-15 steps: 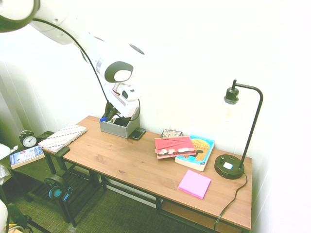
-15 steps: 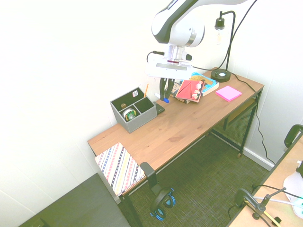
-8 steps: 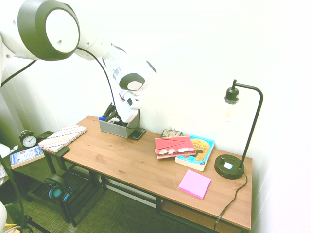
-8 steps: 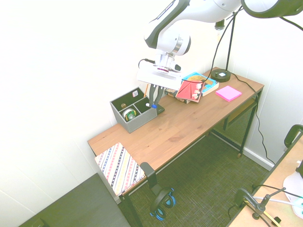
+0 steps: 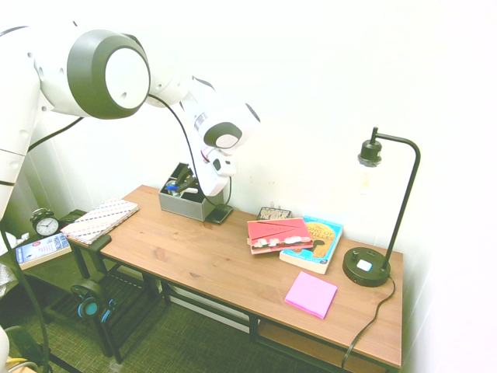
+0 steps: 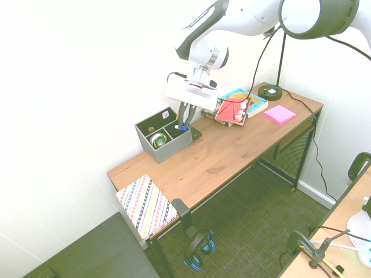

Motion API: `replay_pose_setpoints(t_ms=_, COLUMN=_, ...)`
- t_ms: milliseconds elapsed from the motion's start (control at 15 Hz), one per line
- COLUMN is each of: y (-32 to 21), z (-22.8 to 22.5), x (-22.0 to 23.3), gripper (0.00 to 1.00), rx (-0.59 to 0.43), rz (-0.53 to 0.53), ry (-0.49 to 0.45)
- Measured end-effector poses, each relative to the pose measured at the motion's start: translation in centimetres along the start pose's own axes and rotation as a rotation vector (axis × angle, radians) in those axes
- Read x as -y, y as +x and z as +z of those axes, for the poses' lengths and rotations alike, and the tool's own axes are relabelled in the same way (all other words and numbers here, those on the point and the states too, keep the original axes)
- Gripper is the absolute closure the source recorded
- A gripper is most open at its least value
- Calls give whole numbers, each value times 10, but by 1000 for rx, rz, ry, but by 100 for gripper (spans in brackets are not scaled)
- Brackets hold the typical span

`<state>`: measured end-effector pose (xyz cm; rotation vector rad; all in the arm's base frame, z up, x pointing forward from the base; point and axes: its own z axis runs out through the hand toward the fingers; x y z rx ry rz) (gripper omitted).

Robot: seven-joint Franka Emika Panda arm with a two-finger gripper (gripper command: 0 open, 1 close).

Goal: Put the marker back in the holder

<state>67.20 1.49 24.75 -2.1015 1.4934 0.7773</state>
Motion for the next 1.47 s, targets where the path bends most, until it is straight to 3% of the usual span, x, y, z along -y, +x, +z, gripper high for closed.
replay_pose_setpoints(t_ms=600, y=8, z=-16, x=1, gripper=0, rx=-16, rz=-9, ry=2)
replay_pose_setpoints(t_ms=1133, y=-87, z=-104, x=-86, gripper=0, rx=-433, rz=-218, ry=-181)
replay_pose_setpoints(t_ms=1467, y=-136, z=-134, x=-160, gripper=0, rx=-687, rz=-366, ry=-207)
